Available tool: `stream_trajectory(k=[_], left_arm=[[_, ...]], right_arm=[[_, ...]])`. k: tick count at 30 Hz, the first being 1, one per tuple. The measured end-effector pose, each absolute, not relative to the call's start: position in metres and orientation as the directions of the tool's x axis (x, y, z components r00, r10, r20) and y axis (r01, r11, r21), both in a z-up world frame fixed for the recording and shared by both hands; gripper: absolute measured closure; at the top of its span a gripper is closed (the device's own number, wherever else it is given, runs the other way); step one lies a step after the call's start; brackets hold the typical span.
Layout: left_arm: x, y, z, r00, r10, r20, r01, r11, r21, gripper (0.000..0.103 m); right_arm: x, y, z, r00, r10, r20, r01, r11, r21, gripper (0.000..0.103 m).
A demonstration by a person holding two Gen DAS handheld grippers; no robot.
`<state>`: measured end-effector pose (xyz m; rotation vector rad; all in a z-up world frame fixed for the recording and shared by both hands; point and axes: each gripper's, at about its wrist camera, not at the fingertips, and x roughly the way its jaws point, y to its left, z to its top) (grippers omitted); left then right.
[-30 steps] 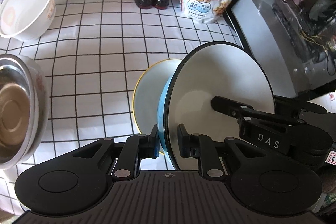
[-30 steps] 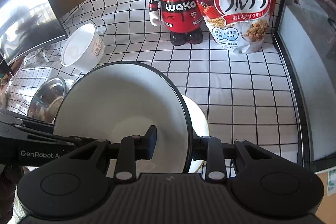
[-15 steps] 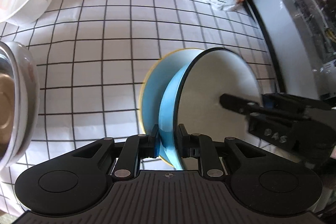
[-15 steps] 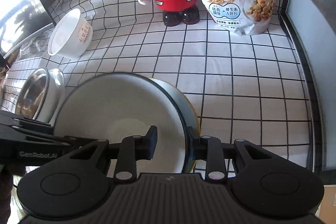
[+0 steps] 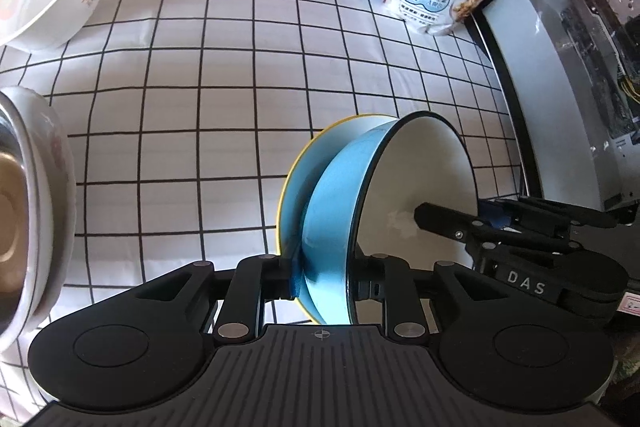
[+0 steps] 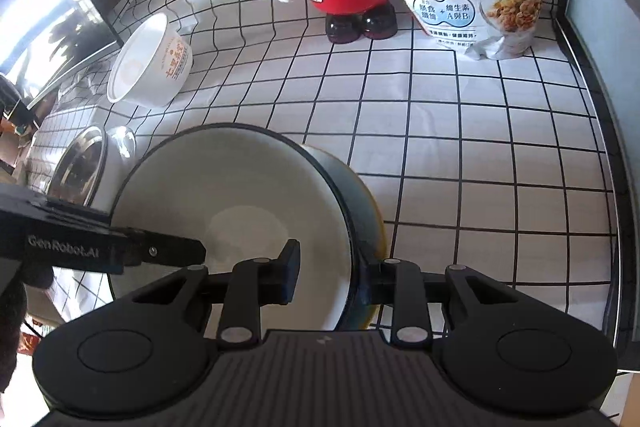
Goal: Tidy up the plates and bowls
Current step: 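Lower the blue bowl onto the yellow-rimmed plate and open both grippers, then grasp the white labelled bowl's rim with the left gripper while the right gripper grasps it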
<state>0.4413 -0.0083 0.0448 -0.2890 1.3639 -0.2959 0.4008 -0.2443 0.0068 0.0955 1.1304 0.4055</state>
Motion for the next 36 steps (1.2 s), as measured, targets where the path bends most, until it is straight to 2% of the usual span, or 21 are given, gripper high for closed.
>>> stream_trajectory(k=[11,17,19,36], left_arm=[[0.446,-0.014,0.049,0.196,-0.336,-0.921,0.104,0.941,-0.321,0.081],[0.438,-0.036,0.064,0.265,-0.229,-0.937,0.267,0.951,-0.157,0.081],[0.437,-0.036,0.071,0.287,-0.226,-0.931,0.301,0.944,-0.136,0.081],[0.450,-0.017,0.069,0.285,-0.314,-0.906,0.218,0.941,-0.258,0.083]], right_arm=[[0.397,-0.238,0.009,0.350,0.330,-0.877,-0.294,0.927,0.232,0.074],[0.391,-0.240,0.012,0.349,0.328,-0.878,-0.296,0.927,0.229,0.074],[0.390,-0.241,0.016,0.363,0.323,-0.874,-0.298,0.929,0.220,0.074],[0.393,-0.241,0.030,0.407,0.271,-0.872,-0.310,0.939,0.147,0.074]])
